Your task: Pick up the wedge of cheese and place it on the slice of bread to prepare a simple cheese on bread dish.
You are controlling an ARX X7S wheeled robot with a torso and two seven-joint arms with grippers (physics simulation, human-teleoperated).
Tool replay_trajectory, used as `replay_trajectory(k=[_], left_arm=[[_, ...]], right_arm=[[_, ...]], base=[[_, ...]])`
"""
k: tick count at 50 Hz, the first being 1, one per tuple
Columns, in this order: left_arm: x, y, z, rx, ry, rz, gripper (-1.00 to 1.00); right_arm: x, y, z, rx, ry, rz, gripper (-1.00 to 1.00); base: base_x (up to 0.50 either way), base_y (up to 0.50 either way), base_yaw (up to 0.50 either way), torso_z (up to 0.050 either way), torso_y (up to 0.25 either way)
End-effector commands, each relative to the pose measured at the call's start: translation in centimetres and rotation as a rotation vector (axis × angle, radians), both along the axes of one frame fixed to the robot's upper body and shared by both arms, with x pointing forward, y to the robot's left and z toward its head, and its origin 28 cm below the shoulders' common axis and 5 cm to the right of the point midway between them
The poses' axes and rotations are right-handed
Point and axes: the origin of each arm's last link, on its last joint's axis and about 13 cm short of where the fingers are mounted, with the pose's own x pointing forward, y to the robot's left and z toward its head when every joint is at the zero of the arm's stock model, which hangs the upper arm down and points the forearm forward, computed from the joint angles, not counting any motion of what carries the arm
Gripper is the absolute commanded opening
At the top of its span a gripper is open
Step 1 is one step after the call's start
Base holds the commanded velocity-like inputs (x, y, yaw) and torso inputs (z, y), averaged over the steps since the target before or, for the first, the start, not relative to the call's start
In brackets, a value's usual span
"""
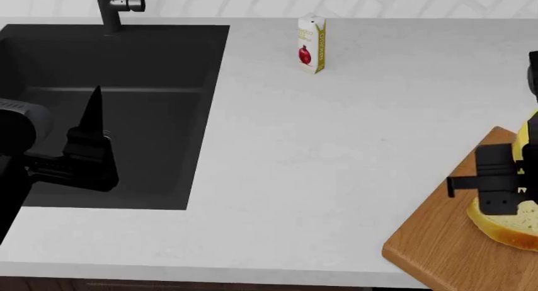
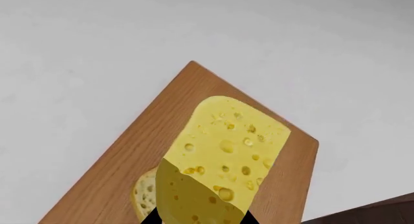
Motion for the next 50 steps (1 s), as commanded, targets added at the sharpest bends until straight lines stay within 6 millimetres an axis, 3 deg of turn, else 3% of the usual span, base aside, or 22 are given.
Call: replay_trajectory(k=[1,19,29,50], left_arm=[[0.0,0.0,0.0,0.002,0.004,0.006,1.0],[0.0,0.0,0.0,-0.002,0.0,-0.003,1.0],[0.0,0.0,0.1,-0.003,0.001,-0.002,1.0],[0.1,0.0,0.0,-0.001,0.005,0.005,1.0]], right_arm=[[0.3,-0.1,-0.7,-0.005,-0.005,0.012,-1.0],[1.1,-0.2,-2.5,-0.027,0.027,0.001,-1.0],[2.0,-0.3,-2.5,-0.043,0.023,-0.004,-1.0],[2.0,-0.4,-4.7,-0.023,0.065,0.004,-1.0]], base=[[0.0,0.0,0.0,0.0,0.0],[0.0,0.0,0.0,0.0,0.0],[0.0,0.0,0.0,0.0,0.001],[0.0,0.0,0.0,0.0,0.0]])
